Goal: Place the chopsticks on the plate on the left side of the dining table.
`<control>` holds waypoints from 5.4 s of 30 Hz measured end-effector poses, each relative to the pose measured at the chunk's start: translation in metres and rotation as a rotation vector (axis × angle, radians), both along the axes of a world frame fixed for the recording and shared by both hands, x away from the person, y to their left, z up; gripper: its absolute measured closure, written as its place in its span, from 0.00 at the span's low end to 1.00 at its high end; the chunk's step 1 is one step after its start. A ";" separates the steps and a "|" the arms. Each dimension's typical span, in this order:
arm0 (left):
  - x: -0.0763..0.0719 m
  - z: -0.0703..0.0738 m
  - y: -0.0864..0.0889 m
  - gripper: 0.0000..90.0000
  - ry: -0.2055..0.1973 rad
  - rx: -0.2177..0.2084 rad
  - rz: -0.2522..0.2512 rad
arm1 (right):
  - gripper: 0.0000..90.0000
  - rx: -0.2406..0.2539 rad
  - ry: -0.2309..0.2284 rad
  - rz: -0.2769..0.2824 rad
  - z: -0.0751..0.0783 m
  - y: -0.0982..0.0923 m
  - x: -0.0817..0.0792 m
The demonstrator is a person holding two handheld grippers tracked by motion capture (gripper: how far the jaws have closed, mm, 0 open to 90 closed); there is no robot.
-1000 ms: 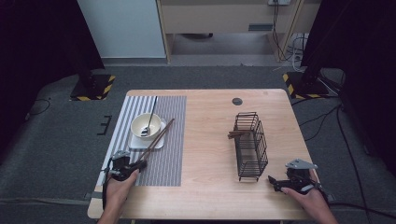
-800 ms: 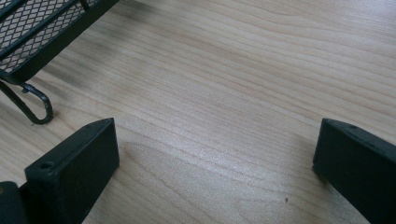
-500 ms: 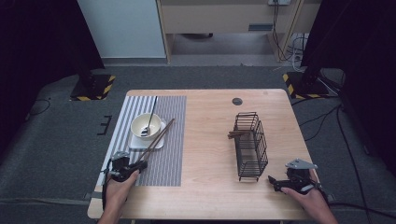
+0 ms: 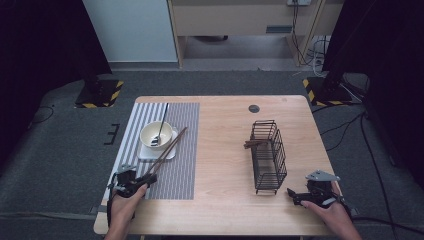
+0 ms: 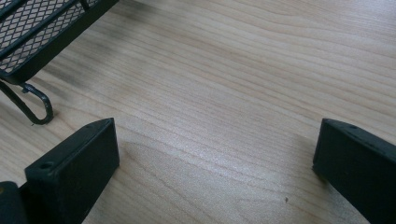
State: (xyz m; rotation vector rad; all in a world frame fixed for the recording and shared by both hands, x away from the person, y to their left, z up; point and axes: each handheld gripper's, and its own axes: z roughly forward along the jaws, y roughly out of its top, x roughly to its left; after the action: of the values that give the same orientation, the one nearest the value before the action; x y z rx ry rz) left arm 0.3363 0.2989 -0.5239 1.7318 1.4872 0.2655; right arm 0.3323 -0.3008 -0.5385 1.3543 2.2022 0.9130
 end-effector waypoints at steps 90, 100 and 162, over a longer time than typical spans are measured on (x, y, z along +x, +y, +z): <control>0.031 0.004 -0.015 0.44 -0.062 0.171 -0.065 | 0.00 0.000 0.000 0.002 0.000 0.000 0.000; 0.031 0.002 -0.018 0.54 -0.044 0.209 -0.073 | 0.00 0.000 0.000 0.002 0.000 0.000 0.000; 0.022 0.006 -0.012 0.47 -0.073 0.266 -0.068 | 0.00 -0.001 0.000 0.003 0.000 0.000 0.000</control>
State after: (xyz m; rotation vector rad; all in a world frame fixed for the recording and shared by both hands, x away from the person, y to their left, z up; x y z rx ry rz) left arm 0.3580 0.2864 -0.5179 1.9561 1.3861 0.5049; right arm 0.3327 -0.3008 -0.5384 1.3513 2.2047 0.9132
